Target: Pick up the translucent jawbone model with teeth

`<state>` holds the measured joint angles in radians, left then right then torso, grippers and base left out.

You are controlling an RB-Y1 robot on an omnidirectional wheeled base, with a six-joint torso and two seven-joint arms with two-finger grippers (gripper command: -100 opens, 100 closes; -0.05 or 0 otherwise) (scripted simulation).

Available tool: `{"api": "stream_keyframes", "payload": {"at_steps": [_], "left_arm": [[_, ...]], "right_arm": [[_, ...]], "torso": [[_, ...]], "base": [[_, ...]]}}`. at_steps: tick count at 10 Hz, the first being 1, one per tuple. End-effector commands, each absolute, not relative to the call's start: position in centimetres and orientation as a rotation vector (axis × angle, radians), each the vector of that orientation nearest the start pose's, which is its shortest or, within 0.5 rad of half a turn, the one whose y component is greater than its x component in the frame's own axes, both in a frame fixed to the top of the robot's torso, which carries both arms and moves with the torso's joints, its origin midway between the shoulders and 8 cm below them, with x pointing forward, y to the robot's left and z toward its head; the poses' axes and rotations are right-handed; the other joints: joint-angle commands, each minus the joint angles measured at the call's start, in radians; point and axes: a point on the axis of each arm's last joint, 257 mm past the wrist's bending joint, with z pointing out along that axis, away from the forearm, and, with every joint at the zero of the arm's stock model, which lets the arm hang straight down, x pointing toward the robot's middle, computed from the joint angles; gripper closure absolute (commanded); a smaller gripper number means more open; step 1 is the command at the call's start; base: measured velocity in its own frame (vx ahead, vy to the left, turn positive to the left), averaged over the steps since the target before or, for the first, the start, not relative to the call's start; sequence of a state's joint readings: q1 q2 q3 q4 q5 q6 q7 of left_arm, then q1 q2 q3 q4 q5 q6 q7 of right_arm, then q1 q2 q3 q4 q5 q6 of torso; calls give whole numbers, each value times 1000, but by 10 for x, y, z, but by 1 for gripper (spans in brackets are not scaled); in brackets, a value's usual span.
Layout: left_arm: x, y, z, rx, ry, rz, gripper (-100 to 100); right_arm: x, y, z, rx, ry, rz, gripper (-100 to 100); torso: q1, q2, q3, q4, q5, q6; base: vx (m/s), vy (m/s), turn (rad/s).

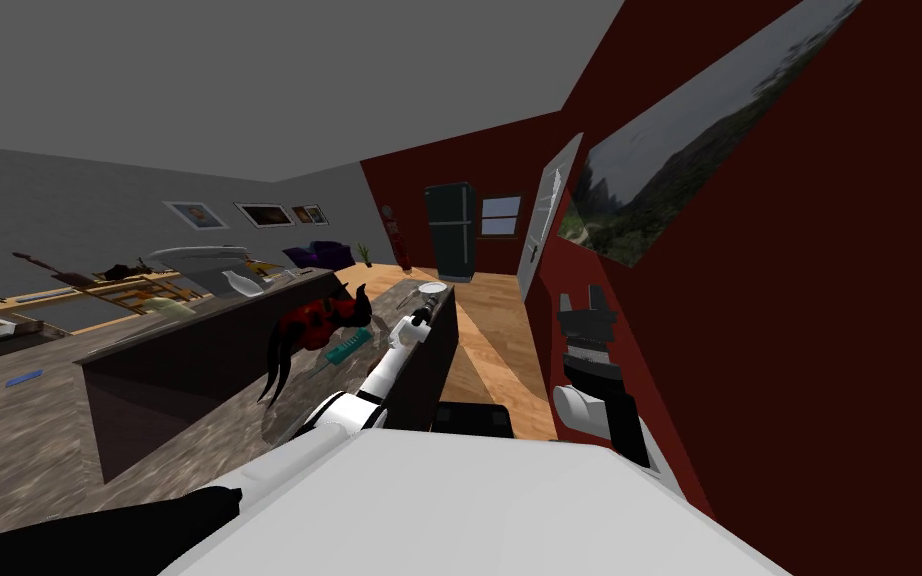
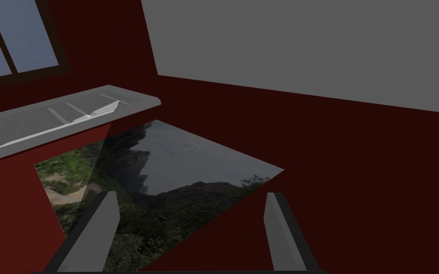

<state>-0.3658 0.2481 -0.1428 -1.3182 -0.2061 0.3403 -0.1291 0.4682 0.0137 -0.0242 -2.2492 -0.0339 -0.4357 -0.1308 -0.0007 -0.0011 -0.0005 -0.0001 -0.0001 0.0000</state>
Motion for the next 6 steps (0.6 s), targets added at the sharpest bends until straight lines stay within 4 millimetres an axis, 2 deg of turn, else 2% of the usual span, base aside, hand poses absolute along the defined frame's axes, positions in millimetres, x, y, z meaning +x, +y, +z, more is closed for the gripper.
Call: {"api": "stream_keyframes", "payload": {"at_steps": [1, 6], "left_arm": [[638, 229, -245, -787, 1732, -598, -100], [643, 244, -271, -785, 1816, -485, -100]], "right_arm": [[360, -293, 9, 792, 580, 1416, 0], [360, -293, 9, 792, 580, 1416, 0]], "torso": [[0, 0, 0, 0, 0, 0], [0, 0, 0, 0, 0, 0]], "base": [[17, 3, -21], [16, -1, -12]]}}
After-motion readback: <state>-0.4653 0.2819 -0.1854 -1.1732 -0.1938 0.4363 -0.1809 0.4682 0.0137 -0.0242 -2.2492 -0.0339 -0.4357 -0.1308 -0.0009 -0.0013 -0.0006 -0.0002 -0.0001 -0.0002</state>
